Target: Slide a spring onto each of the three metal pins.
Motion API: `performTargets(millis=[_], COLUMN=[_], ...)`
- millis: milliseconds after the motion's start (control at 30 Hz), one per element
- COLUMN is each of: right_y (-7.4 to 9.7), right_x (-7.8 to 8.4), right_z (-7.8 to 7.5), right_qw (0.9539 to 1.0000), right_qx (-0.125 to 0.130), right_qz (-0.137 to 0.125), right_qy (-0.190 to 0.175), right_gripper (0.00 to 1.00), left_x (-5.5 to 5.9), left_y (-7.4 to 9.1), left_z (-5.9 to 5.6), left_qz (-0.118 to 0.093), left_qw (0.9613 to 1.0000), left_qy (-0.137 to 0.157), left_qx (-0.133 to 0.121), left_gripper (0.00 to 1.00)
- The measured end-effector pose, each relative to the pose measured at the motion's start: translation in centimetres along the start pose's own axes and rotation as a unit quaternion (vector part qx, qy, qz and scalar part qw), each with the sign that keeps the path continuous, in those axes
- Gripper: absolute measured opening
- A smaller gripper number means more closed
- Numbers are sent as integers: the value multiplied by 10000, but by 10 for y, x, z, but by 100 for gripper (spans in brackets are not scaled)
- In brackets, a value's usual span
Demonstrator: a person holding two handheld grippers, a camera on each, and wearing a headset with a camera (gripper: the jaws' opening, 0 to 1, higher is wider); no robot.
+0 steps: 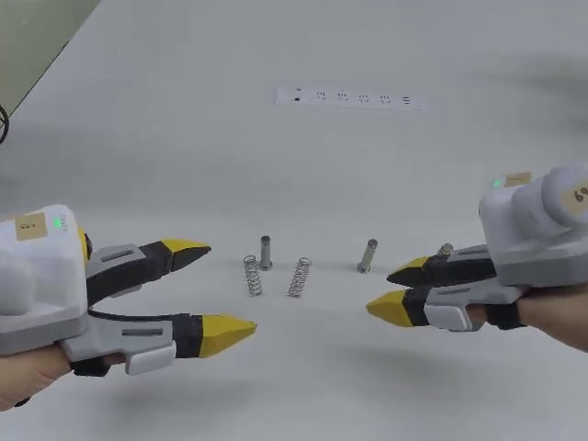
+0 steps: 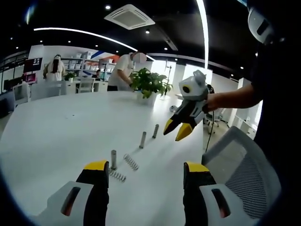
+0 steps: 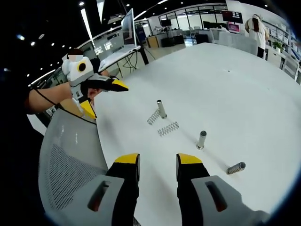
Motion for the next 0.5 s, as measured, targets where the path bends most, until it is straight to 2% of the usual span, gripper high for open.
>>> performTargets(millis=[133,200,233,367,500], right_y=[-12,-19,-22,-32,-46], right_x=[-6,-7,-5,-12,-18], right_z=[5,9,11,21,22], right_qw=[9999,9995,9991,9990,9978], right_qx=[103,126,79,39,261], right_qz=[63,224,394,430,608], right_qy=[-117,-157,-156,-78,4], right_gripper=[29,27,27,28,28], left_x=[0,0,-1,-1,1], left_y=[3,4,4,6,6], left_z=[1,1,1,1,0], left_qz=[12,9,-5,-17,10], left_qw=[10000,9999,9999,9998,9996], left_qy=[-29,-31,-34,-46,-47], left_qx=[60,101,132,199,274], left_gripper=[59,59,60,59,58])
Point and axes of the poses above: the centre of the closed fingertips' face, and the gripper's own axes: y roughly backward along the fingers, z roughly to its left, x roughly out of its underside, the point moved 6 cm from there along y, roughly backward along the fingers, and after that the axes turned 10 degrees about x, right-handed, at the moved point
